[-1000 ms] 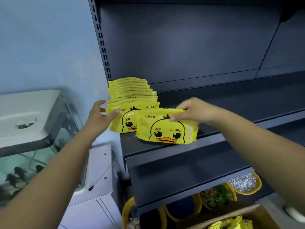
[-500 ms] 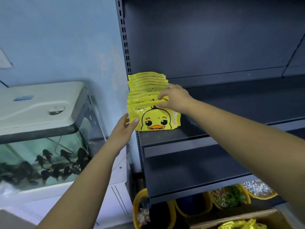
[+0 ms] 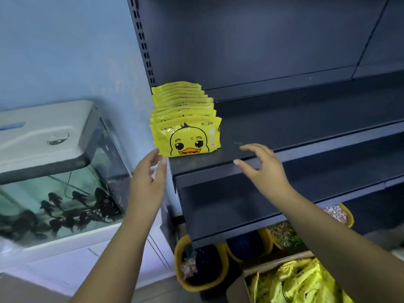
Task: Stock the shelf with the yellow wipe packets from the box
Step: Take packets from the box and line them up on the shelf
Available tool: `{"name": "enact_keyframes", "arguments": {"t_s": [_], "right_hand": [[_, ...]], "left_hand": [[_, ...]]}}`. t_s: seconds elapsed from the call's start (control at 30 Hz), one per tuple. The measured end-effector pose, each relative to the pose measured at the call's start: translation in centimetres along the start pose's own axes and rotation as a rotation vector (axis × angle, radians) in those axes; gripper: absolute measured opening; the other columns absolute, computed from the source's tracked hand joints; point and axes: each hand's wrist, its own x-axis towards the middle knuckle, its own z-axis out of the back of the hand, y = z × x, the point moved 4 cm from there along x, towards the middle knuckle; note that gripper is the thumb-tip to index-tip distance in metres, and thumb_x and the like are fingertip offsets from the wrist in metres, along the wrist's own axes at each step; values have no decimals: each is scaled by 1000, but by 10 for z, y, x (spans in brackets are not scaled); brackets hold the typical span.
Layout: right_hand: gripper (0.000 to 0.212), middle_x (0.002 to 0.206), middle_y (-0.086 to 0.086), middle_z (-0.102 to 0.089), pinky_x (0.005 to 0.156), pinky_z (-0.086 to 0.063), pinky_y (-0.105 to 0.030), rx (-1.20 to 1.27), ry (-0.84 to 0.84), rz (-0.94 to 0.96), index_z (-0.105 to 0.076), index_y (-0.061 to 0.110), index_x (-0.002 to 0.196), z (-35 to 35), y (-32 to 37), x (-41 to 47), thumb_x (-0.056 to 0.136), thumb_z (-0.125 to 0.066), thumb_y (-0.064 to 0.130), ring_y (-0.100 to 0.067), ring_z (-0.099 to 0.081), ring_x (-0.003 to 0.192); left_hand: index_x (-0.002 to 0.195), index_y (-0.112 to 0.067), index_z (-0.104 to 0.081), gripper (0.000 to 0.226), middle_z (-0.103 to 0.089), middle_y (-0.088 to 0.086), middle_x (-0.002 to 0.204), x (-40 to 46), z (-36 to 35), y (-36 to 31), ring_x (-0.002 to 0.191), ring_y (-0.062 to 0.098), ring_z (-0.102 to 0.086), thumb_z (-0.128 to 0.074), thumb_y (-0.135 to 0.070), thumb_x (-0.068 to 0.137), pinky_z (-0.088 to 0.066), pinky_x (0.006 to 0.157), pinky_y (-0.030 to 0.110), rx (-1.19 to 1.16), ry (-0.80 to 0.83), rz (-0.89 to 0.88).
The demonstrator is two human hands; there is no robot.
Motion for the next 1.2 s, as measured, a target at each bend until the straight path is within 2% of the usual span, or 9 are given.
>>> {"name": "enact_keyframes", "arguments": {"t_s": [0.13,0.2,0.27,0.37,0.5,0.63,0.77,0.97,1.2], "right_hand": [[19,91,23,-51,87,-36,-14,25,97,-36,-65,16,103,27,-29,-48,85,-64,21,-3,-49,100],[12,86,15,-57,81,-40,-14,5,135,-67,-67,14,96,43,-50,-71,85,-64,20,-5,-53,91],[8,82,4,-63,76,-42,-20,-22,157,-103,-67,14,88,61,-74,-93,85,-64,21,-10,-56,82],[16,80,-2,-67,67,-42,-22,-64,231,-148,-69,12,88,87,-113,-121,87,-62,26,-14,-59,76],[25,85,-1,-65,56,-36,-13,-74,296,-225,-70,9,97,123,-173,-159,87,-60,30,-13,-58,80],[26,92,-11,-69,64,-34,-18,-119,304,-387,-70,4,95,143,-238,-200,87,-61,27,-22,-63,89],[24,96,-11,-71,70,-37,-22,-139,310,-647,-70,6,94,151,-308,-247,87,-61,28,-24,-63,96],[30,99,-8,-69,73,-38,-25,-71,290,-993,-67,7,98,139,-394,-304,89,-57,34,-22,-61,97],[26,80,-5,-64,85,-48,-43,11,151,-1212,-56,25,65,114,-465,-336,90,-55,31,-29,-63,89]], "left_hand": [[120,-17,-56,32,-53,-26,93,-58,-25,-24,91,4,-52,-53,-30,91,-38,84,20,93,116,-77],[119,-18,-57,35,-49,-31,89,-91,-45,-33,87,-4,-50,-52,-34,89,-36,82,10,144,197,-104],[120,-18,-56,32,-49,-30,88,-125,-68,-38,87,-4,-49,-53,-30,91,-33,77,0,219,273,-85],[120,-18,-57,30,-52,-24,90,-172,-101,-42,94,0,-49,-54,-25,90,-33,72,5,271,333,-22],[107,-11,-64,27,-58,-10,83,-236,-145,-42,80,6,-55,-59,-28,86,-37,68,9,286,396,81],[103,-10,-65,41,-60,-6,87,-290,-188,-24,85,9,-55,-49,-38,78,-41,68,20,268,518,189],[104,-9,-64,22,-65,2,93,-330,-229,1,85,7,-52,-58,-24,89,-32,59,18,317,640,245],[101,-9,-63,19,-68,6,99,-365,-275,54,100,16,-61,-56,-23,89,-42,79,23,336,807,363],[105,-14,-62,23,-62,-5,99,-392,-354,102,95,5,-54,-51,-29,92,-39,78,21,294,967,397]]}}
